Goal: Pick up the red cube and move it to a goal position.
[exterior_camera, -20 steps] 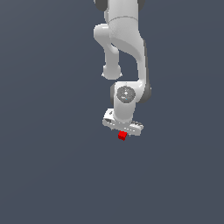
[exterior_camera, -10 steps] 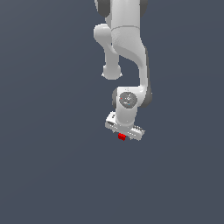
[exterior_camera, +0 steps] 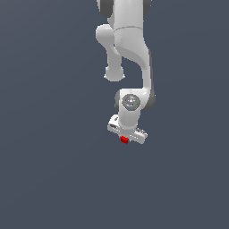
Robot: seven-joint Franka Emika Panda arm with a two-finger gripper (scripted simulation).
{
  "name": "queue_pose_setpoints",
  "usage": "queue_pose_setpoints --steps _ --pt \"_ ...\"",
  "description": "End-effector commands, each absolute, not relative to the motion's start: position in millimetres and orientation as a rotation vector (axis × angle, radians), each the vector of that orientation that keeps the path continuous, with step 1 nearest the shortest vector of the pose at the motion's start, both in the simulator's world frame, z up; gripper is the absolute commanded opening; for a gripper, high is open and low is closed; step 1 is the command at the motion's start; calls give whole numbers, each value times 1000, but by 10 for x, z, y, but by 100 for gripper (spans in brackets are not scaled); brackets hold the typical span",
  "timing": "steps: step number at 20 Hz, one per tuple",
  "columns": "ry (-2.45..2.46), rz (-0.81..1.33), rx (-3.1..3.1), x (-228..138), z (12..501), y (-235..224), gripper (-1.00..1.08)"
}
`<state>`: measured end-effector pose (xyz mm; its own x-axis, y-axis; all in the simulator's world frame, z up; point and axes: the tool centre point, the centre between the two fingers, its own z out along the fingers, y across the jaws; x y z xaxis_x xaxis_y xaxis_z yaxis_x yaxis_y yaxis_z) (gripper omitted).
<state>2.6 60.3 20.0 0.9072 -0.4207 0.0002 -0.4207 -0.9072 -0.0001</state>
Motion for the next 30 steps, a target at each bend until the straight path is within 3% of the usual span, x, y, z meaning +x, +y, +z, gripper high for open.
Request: queue_pose_setpoints --steps 1,14,30 --pt "676 0 -3068 25 200 605 -100" --pt "677 0 -3067 -2 671 517 -100" --pt "679 1 -3067 -87 2430 188 -100"
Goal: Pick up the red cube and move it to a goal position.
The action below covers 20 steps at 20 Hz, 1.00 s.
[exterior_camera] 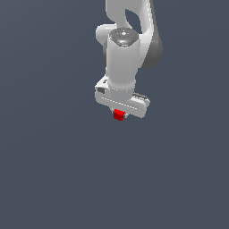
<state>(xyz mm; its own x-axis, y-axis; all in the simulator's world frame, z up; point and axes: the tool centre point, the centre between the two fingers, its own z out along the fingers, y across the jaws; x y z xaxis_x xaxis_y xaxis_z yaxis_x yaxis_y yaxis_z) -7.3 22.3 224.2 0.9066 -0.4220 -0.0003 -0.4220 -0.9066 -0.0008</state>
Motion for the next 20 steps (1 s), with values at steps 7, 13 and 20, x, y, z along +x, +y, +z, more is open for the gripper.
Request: queue_pose_setpoints --steps 7,13,20 --pt "680 0 -3067 -111 3230 41 -100" --pt "680 0 -3067 -118 3865 -75 -100" --pt "679 0 -3067 -108 4383 -165 -100"
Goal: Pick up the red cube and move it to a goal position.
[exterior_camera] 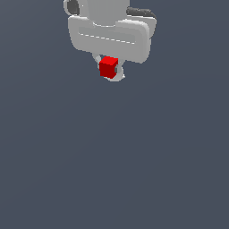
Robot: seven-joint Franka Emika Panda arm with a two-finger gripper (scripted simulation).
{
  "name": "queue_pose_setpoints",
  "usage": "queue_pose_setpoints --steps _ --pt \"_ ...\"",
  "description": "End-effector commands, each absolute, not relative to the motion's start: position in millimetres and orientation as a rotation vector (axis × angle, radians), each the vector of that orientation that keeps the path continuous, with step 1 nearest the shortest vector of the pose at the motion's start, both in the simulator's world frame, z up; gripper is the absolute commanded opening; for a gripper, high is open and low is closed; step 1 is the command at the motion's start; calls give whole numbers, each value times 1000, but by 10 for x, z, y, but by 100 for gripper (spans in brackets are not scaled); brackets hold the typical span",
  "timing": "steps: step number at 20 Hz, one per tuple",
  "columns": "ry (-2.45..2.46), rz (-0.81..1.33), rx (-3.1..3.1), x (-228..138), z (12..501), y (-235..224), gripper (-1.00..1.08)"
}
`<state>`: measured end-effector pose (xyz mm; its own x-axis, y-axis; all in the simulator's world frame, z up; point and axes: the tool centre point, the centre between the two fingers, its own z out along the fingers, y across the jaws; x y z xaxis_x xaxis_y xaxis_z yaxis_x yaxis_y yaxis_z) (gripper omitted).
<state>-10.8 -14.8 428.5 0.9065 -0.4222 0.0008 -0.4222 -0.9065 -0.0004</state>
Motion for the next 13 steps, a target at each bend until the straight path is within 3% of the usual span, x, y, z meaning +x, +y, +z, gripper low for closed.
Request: queue_pose_setpoints --steps 1,13 --pt "679 0 -3067 -106 4435 -174 -100" --pt "678 0 -3068 -83 4692 -217 -100"
